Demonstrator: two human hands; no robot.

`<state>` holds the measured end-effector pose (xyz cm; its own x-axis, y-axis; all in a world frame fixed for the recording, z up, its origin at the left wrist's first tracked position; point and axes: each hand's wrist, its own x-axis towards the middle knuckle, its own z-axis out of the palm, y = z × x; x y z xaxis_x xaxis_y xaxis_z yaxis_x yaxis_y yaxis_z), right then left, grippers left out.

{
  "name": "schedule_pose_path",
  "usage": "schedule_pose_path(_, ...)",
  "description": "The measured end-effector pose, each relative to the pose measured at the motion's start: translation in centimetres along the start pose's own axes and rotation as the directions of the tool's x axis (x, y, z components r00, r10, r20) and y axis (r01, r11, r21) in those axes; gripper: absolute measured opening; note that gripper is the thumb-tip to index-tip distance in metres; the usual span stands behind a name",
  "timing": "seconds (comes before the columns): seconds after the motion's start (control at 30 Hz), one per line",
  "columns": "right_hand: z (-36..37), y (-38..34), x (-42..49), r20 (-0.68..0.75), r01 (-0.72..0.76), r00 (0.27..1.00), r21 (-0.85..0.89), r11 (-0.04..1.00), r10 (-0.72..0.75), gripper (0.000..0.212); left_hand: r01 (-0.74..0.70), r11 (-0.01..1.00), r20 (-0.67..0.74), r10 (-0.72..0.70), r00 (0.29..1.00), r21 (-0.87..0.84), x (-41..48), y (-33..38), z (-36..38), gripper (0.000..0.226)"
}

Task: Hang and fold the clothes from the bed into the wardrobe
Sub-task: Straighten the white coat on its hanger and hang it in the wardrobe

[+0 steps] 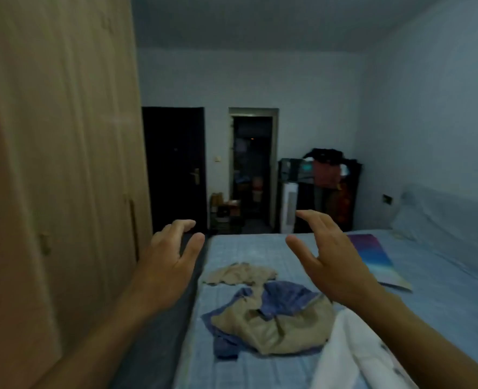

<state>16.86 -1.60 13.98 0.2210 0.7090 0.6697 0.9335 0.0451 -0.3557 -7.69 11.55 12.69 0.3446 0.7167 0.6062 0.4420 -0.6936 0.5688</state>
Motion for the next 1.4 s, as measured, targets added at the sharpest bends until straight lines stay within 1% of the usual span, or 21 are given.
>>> schedule_pose_path(0.03,-1.6,2.3,-0.8,-0.009,-0.033,0.999,-0.023,0.999,0.033,0.073,-0.027,1.000,0.026,0.027,0.999,-0.014,0.4,1.5,2.2,0.066)
schedule_pose_path(0.13,-6.6,9.0,-3.2,-0.070,-0.109,0.992,-0.073,0.991,0.103,0.074,-0.107,0.994,0.105,0.109,0.988,-0.021,1.4,6.9,8.7,0.056)
schedule_pose_path(0.2,-9.4,12.1,-3.8,-0.097,-0.142,0.986,-0.097,0.985,0.132,0.073,-0.129,0.991,0.135,0.134,0.982,-0.045,1.6,9.9,11.8,0.057)
schedule_pose_path(0.23,-12.0,14.9,-4.9,-0.132,-0.181,0.977,-0.089,0.979,0.169,0.073,-0.164,0.985,0.161,0.172,0.972,-0.058,1.9,13.1,14.7,0.058)
schedule_pose_path(0.27,-14.5,16.9,-5.7,-0.160,-0.206,0.969,-0.106,0.973,0.187,0.073,-0.191,0.979,0.177,0.201,0.963,-0.071,2.2,15.8,17.2,0.059)
schedule_pose_path(0.3,-15.1,17.5,-5.6,-0.169,-0.193,0.971,-0.118,0.974,0.171,0.072,-0.198,0.977,0.169,0.209,0.963,-0.079,2.3,16.6,17.7,0.060)
schedule_pose_path(0.33,-16.8,18.9,-6.3,-0.193,-0.220,0.962,-0.130,0.967,0.193,0.069,-0.225,0.969,0.177,0.241,0.954,-0.104,2.5,18.6,19.5,0.060)
schedule_pose_path(0.43,-22.5,23.7,-9.8,-0.277,-0.325,0.922,-0.169,0.931,0.272,0.065,-0.287,0.941,0.240,0.325,0.915,-0.177,3.2,25.5,25.8,0.058)
schedule_pose_path(0.5,-25.9,26.4,-12.4,-0.316,-0.387,0.896,-0.215,0.897,0.311,0.069,-0.328,0.913,0.270,0.388,0.881,-0.243,3.3,29.8,29.8,0.056)
schedule_pose_path(0.6,-30.6,29.9,-16.0,-0.383,-0.495,0.842,-0.271,0.825,0.379,0.074,-0.364,0.863,0.308,0.473,0.826,-0.350,3.0,34.9,35.8,0.048)
schedule_pose_path(0.67,-33.0,32.0,-18.2,-0.435,-0.556,0.802,-0.297,0.776,0.409,0.074,-0.388,0.831,0.321,0.523,0.790,-0.399,2.5,37.7,39.3,0.050)
schedule_pose_path(0.73,-35.0,33.9,-20.0,-0.467,-0.600,0.774,-0.327,0.730,0.428,0.068,-0.385,0.807,0.342,0.553,0.760,-0.448,2.1,39.9,42.7,0.057)
schedule_pose_path(0.8,-36.4,35.6,-21.3,-0.475,-0.640,0.751,-0.349,0.684,0.459,0.057,-0.371,0.789,0.357,0.569,0.740,-0.489,1.9,41.6,46.1,0.061)
schedule_pose_path(0.83,-37.0,36.5,-21.7,-0.479,-0.657,0.740,-0.365,0.660,0.472,0.055,-0.363,0.778,0.359,0.578,0.733,-0.513,1.9,42.3,47.7,0.061)
schedule_pose_path(0.93,-38.3,39.4,-21.6,-0.480,-0.692,0.718,-0.415,0.591,0.503,0.056,-0.354,0.747,0.354,0.605,0.714,-0.563,2.7,43.6,52.2,0.059)
schedule_pose_path(1.03,-38.3,42.9,-20.2,-0.460,-0.700,0.713,-0.444,0.559,0.529,0.058,-0.350,0.736,0.350,0.613,0.709,-0.580,4.8,44.2,56.2,0.055)
schedule_pose_path(1.13,-37.5,46.8,-18.1,-0.434,-0.692,0.721,-0.467,0.550,0.539,0.058,-0.340,0.741,0.350,0.602,0.717,-0.579,7.4,44.1,60.1,0.048)
schedule_pose_path(1.23,-36.1,50.9,-16.3,-0.391,-0.678,0.734,-0.470,0.564,0.556,0.056,-0.344,0.746,0.352,0.601,0.718,-0.571,9.7,43.4,63.8,0.050)
schedule_pose_path(1.27,-35.6,52.3,-15.8,-0.381,-0.677,0.734,-0.465,0.570,0.561,0.056,-0.340,0.754,0.354,0.591,0.725,-0.562,10.3,43.2,65.1,0.052)
schedule_pose_path(1.4,-33.9,58.3,-14.0,-0.332,-0.676,0.735,-0.429,0.599,0.592,0.056,-0.296,0.812,0.414,0.527,0.742,-0.504,11.6,42.2,69.6,0.044)
